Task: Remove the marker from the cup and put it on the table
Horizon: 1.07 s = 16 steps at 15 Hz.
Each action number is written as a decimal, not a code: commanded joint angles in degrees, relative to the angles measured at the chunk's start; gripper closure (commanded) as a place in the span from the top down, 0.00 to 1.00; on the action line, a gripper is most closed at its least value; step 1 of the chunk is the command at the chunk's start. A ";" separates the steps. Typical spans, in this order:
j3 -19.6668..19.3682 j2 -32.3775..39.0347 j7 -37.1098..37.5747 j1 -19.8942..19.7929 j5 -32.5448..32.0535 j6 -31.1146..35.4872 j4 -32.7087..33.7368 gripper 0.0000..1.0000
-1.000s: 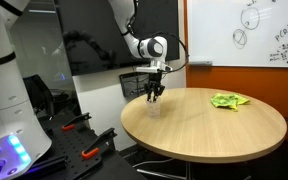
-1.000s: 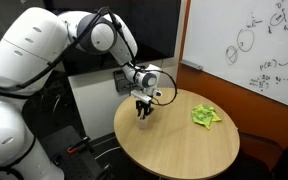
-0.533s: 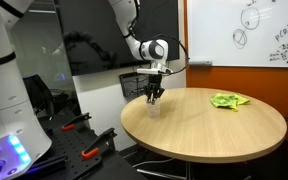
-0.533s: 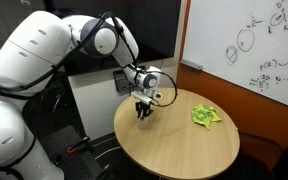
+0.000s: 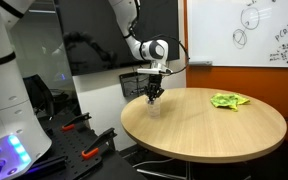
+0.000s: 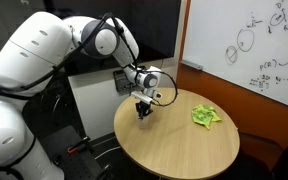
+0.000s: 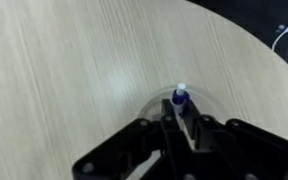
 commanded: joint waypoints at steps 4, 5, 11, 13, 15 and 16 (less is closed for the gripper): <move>-1.22 -6.85 -1.27 1.87 -4.28 -9.17 -0.69 0.04; -0.82 -8.97 -2.24 1.38 -4.38 -10.24 -1.50 0.04; -1.69 -20.73 -4.57 -1.66 -2.53 -9.37 -6.26 0.04; -2.66 -21.98 -3.86 -3.37 -0.11 -1.82 -8.37 0.04; -3.79 -20.78 -3.27 -4.50 0.79 7.47 -10.03 0.04; -4.32 -19.69 -2.45 -4.94 1.13 12.76 -11.10 0.04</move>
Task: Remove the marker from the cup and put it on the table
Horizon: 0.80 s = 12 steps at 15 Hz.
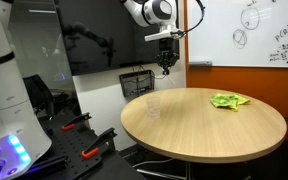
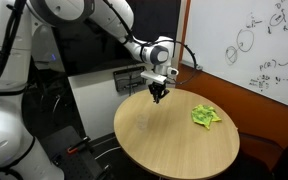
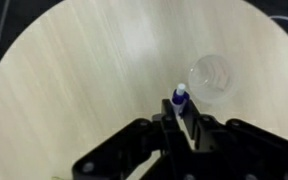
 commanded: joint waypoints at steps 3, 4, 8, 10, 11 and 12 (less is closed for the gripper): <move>-3.19 5.75 6.00 -0.26 0.43 26.80 -6.19 0.04; -3.78 7.77 7.24 0.03 0.34 30.04 -6.27 0.04; -6.59 14.36 11.42 2.27 -0.49 33.48 -5.18 0.04; -7.73 16.10 12.93 3.17 -0.47 33.14 -4.82 0.04; -8.11 16.69 13.35 3.48 -0.45 33.29 -4.64 0.04; -8.38 16.95 13.49 3.67 -0.43 33.28 -4.57 0.04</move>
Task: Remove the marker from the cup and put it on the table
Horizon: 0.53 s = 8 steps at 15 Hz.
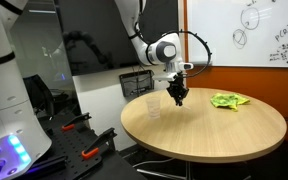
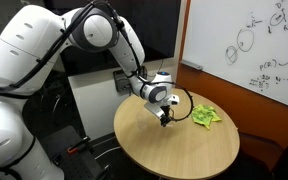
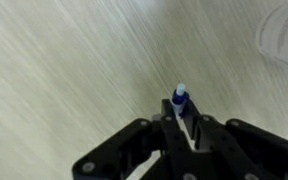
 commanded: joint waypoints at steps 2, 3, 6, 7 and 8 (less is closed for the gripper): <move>-2.08 0.57 3.23 1.93 -0.48 -1.01 1.04 0.43; -2.21 0.05 3.61 2.08 -0.43 -1.67 1.01 0.48; -2.20 -3.81 3.60 2.47 -0.59 -4.73 0.20 0.72; -2.68 -5.52 3.92 3.13 -1.17 -7.17 0.01 0.78; -1.81 -7.78 2.87 2.64 -0.97 -10.30 -0.33 0.85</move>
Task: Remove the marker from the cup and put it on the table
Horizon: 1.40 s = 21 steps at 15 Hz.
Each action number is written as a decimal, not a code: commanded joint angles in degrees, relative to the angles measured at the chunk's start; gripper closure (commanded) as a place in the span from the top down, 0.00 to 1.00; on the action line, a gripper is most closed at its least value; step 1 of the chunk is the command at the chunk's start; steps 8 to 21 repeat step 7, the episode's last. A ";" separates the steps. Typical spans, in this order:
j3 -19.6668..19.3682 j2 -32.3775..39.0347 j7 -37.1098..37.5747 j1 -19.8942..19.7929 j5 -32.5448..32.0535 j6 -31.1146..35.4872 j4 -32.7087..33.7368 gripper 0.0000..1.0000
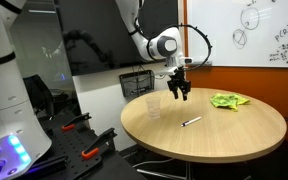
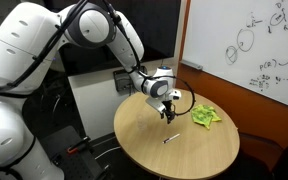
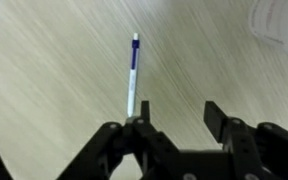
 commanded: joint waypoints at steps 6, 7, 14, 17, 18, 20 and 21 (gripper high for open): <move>-0.92 -14.88 6.72 3.32 -7.44 -26.48 -1.30 1.00; -0.37 -15.71 6.57 3.02 -7.94 -27.51 -1.49 1.00; -0.37 -15.71 6.57 3.02 -7.94 -27.51 -1.49 1.00; -0.37 -15.71 6.57 3.02 -7.94 -27.51 -1.49 1.00; -0.37 -15.71 6.57 3.02 -7.94 -27.51 -1.49 1.00; -0.37 -15.71 6.57 3.02 -7.94 -27.51 -1.49 1.00; -0.37 -15.71 6.57 3.02 -7.94 -27.51 -1.49 1.00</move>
